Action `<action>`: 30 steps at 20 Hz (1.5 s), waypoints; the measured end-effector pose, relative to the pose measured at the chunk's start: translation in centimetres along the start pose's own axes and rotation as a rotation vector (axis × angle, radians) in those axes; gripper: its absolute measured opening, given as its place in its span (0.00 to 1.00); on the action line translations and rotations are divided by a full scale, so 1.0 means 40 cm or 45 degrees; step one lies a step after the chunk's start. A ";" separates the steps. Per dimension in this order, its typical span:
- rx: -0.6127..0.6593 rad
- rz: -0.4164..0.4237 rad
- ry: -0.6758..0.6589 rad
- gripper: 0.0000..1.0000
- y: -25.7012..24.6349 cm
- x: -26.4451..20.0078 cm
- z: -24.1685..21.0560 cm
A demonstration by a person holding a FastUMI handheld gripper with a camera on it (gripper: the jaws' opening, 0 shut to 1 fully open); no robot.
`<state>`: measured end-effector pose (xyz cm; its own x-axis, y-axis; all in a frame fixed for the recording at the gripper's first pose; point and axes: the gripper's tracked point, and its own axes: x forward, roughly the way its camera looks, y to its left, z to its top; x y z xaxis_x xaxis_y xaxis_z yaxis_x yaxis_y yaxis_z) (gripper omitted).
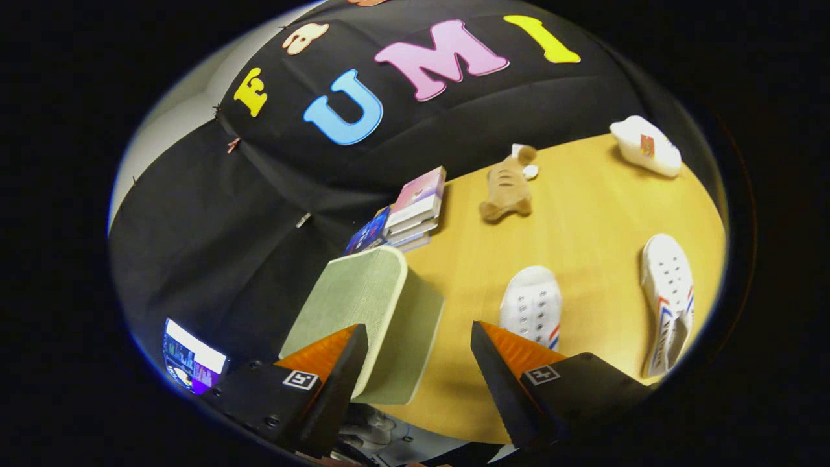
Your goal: Open the storage box then place both shoes into the box .Put the left shoe in first, then the right shoe, with the right side of both shoes facing outward in a uniform manner.
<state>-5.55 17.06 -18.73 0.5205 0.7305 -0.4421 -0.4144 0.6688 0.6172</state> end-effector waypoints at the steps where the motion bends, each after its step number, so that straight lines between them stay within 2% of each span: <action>1: 0.006 0.043 0.044 0.98 0.012 0.019 -0.025; 3: -0.002 0.097 0.110 0.98 0.019 0.052 -0.068; 7: 0.080 0.298 0.249 0.98 0.090 0.104 -0.128; 10: 0.136 0.410 0.330 0.98 0.124 0.131 -0.162; 13: 0.246 0.486 0.401 0.98 0.145 0.134 -0.198; 16: 0.421 0.517 0.438 0.97 0.167 0.140 -0.202; 18: 0.474 0.527 0.441 0.95 0.182 0.145 -0.198; 20: 0.511 0.530 0.445 0.71 0.190 0.149 -0.192; 22: 0.553 0.512 0.444 0.66 0.189 0.152 -0.188; 24: 0.584 0.513 0.452 0.46 0.190 0.157 -0.174; 26: 0.661 0.490 0.429 0.17 0.191 0.159 -0.158; 27: 0.674 0.484 0.433 0.08 0.197 0.150 -0.152; 30: 0.650 0.471 0.454 0.05 0.206 0.141 -0.156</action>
<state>-10.69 27.55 -20.20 0.1023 0.9553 -0.2773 -0.0704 0.2850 0.9559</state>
